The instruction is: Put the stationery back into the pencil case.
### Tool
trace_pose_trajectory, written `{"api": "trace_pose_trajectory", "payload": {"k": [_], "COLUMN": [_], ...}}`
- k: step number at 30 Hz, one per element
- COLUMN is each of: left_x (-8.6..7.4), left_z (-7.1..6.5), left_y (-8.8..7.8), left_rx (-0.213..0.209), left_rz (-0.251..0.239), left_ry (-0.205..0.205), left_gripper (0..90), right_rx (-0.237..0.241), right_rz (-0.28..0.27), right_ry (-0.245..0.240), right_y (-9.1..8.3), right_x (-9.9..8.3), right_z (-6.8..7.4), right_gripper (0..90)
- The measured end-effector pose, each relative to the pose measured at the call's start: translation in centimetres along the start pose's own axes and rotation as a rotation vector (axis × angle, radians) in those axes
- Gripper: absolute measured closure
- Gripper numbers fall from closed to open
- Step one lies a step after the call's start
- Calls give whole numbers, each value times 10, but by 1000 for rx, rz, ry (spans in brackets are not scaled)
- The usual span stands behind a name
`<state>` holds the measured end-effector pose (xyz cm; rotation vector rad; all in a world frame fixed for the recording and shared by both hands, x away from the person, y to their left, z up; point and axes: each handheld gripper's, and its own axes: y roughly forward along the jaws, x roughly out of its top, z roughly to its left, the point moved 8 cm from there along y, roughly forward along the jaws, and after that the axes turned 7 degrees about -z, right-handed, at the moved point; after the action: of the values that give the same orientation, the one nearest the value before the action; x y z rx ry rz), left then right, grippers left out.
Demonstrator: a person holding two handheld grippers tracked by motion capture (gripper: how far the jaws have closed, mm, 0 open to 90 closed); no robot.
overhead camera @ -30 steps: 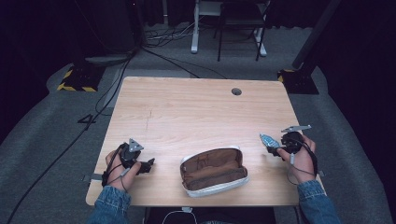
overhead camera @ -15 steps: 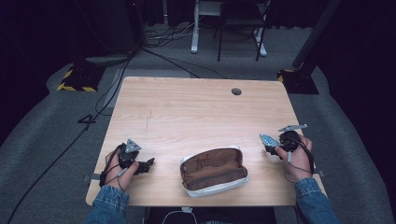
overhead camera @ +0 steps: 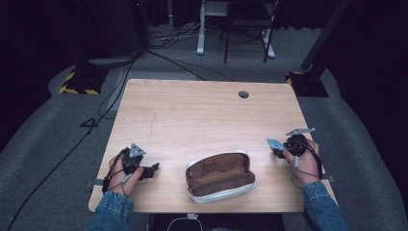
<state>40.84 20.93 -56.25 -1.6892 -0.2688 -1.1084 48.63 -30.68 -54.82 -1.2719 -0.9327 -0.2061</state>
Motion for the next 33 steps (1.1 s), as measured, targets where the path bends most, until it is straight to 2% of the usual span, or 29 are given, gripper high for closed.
{"api": "trace_pose_trajectory", "payload": {"k": [13,20,33], "left_x": [0,0,1], "left_z": [0,0,0], "left_y": [0,1,1], "left_rx": [0,-1,-1], "left_rz": [0,-4,-4], "left_ry": [2,4,3], "left_gripper": [142,139,138], "right_rx": [-41,-39,-6], "right_rz": [32,29,-11], "right_ry": [47,71,48], "right_y": [-4,-9,-36], "right_x": [-2,-1,16], "right_z": [0,0,16], "right_gripper": [397,398,398]}}
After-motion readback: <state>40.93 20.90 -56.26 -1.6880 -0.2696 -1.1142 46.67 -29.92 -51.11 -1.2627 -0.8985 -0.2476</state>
